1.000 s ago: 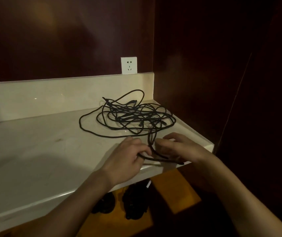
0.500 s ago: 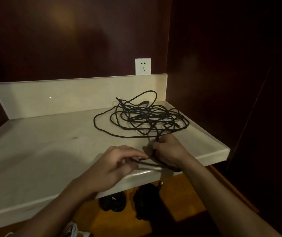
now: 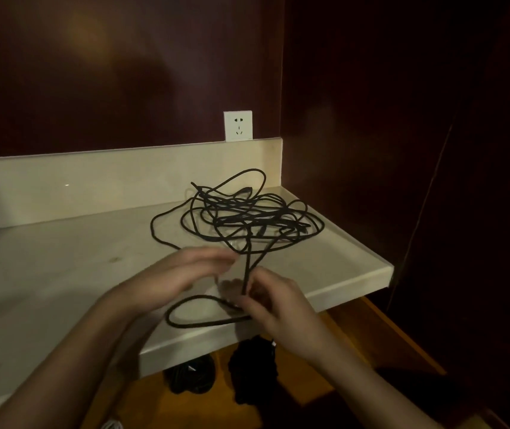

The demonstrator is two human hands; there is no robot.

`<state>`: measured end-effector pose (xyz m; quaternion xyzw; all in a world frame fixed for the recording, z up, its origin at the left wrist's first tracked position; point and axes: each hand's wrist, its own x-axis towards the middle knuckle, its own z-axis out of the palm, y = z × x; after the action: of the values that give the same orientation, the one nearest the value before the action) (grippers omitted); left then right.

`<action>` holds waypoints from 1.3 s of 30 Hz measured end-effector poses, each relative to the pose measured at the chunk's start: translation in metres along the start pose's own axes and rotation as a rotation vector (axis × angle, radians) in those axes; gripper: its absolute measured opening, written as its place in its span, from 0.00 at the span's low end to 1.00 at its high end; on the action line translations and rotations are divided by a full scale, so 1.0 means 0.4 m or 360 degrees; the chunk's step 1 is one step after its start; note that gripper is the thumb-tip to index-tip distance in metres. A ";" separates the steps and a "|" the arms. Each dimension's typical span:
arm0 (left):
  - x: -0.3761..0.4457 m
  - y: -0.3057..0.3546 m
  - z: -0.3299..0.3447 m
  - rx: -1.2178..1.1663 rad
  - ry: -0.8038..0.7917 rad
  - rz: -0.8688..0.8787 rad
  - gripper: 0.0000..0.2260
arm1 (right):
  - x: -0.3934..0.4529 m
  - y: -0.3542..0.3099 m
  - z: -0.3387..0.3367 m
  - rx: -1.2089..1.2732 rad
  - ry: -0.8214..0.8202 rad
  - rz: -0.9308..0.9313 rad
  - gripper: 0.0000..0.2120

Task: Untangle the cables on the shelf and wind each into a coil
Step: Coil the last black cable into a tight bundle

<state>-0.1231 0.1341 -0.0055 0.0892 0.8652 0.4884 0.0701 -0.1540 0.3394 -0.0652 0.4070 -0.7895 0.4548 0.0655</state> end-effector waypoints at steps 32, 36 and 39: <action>0.169 -0.154 0.014 0.0267 0.0822 0.0065 0.12 | 0.233 0.060 -0.001 0.0516 0.0297 0.0230 0.06; 0.190 -0.122 -0.011 -0.0615 0.1035 -0.0124 0.18 | 0.184 0.074 0.004 0.0090 0.0050 -0.0072 0.07; 0.179 -0.102 -0.027 -0.1416 0.0964 0.0002 0.14 | 0.170 0.098 0.011 -0.0114 -0.0020 -0.0245 0.09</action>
<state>-0.1986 0.1205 -0.0373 -0.0935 0.5563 0.8117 -0.1517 -0.2253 0.3064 -0.0618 0.4665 -0.7721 0.4173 0.1099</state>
